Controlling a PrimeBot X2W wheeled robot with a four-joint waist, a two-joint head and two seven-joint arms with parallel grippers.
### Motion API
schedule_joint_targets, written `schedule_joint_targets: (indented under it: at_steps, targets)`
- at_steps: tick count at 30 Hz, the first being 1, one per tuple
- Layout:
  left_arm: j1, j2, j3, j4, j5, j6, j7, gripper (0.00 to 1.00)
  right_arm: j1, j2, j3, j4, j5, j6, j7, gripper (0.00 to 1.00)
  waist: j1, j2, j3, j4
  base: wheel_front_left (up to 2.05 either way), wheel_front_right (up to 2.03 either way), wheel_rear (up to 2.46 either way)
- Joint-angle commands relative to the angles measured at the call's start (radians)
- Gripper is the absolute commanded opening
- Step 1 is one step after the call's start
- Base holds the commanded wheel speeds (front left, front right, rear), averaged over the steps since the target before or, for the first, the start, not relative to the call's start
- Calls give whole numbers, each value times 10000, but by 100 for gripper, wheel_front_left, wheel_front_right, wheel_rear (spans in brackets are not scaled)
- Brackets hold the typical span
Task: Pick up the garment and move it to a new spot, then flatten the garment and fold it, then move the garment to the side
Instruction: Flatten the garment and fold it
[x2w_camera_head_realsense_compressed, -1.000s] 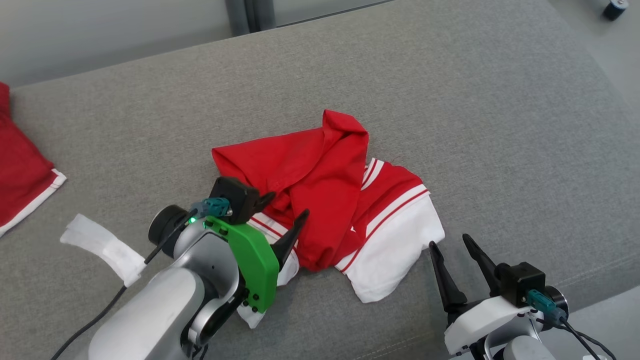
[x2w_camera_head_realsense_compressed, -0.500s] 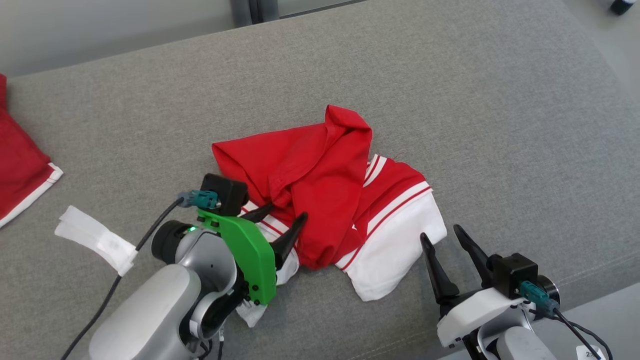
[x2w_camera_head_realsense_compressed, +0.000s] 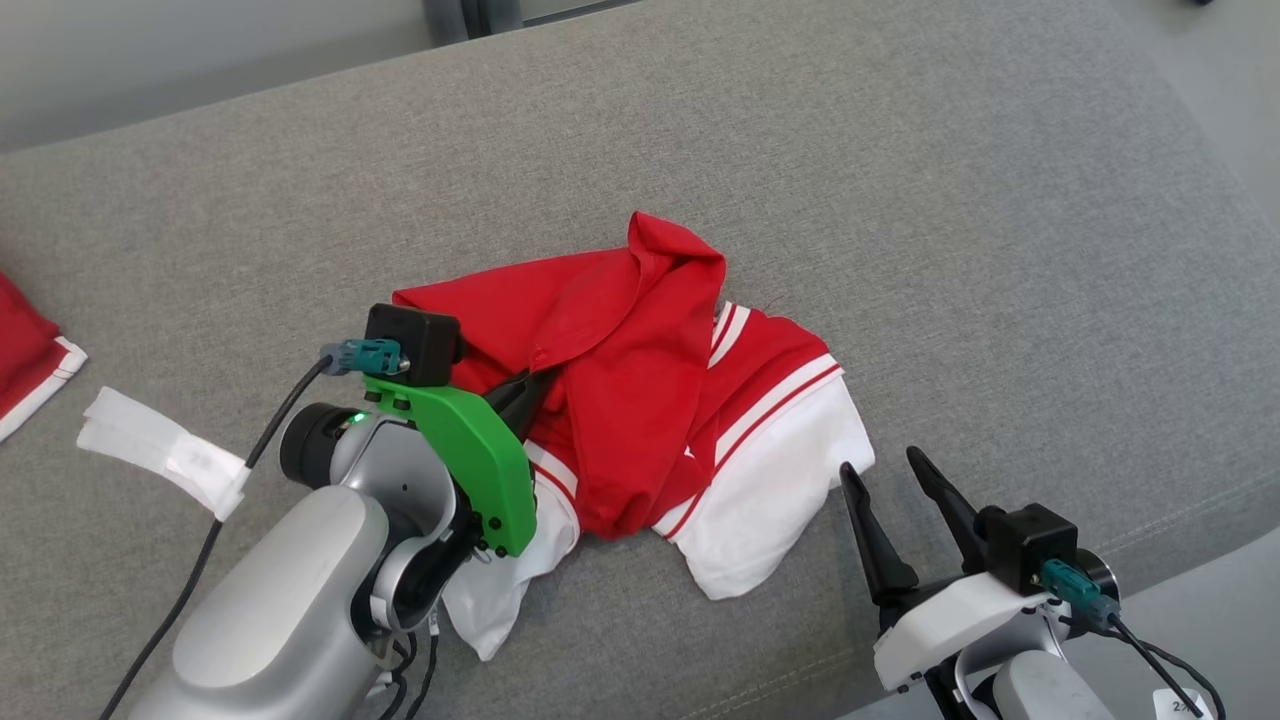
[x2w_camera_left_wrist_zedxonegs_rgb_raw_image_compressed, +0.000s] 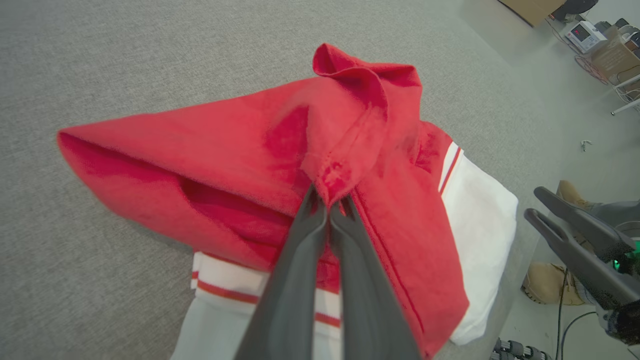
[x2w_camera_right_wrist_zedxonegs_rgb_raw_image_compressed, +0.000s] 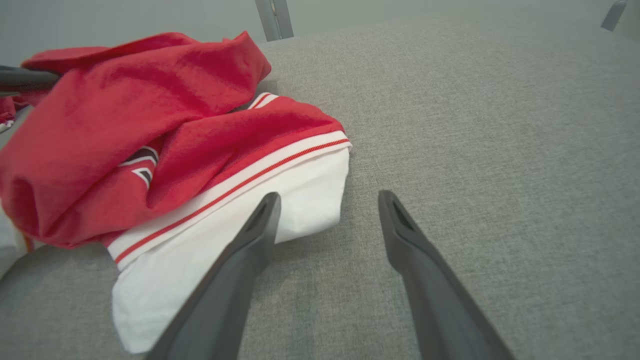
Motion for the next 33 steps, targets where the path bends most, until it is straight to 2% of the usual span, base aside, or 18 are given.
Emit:
schedule_joint_targets:
  at_steps: [1, 6, 10, 14, 25, 33]
  targets:
    - [-104, 35, 13, -5, 12, -43, 25, 0, -44, -27, -23, -16, 60, 1, -30, 100, -1, -1, -2, 8, 0, 0, 0]
    - [-350, 180, 67, -664, -189, -326, 220, 0, 44, -27, -104, -5, 52, 1, -30, 100, -1, -1, -60, 96, 0, 0, 0]
    - [-651, 300, 302, -1623, -455, -309, 509, 0, 183, -27, -192, -25, -44, 1, -30, 100, -1, -1, -161, 317, 0, 0, 0]
    - [-1278, 766, 474, -2328, -614, -307, 1349, 0, 190, -29, -183, 2, -110, 1, -30, 100, -1, -1, -255, 543, 0, 0, 0]
    - [-3737, 2380, 1383, -2756, -1002, 250, 4077, 0, -176, -29, -153, -113, 28, 1, -30, 100, -1, -1, -270, 503, 0, 0, 0]
    - [-4808, 2836, 1499, -3414, -1101, 364, 5224, 0, -96, -27, -229, -201, 265, 1, -30, 100, -1, -1, -197, 386, 0, 0, 0]
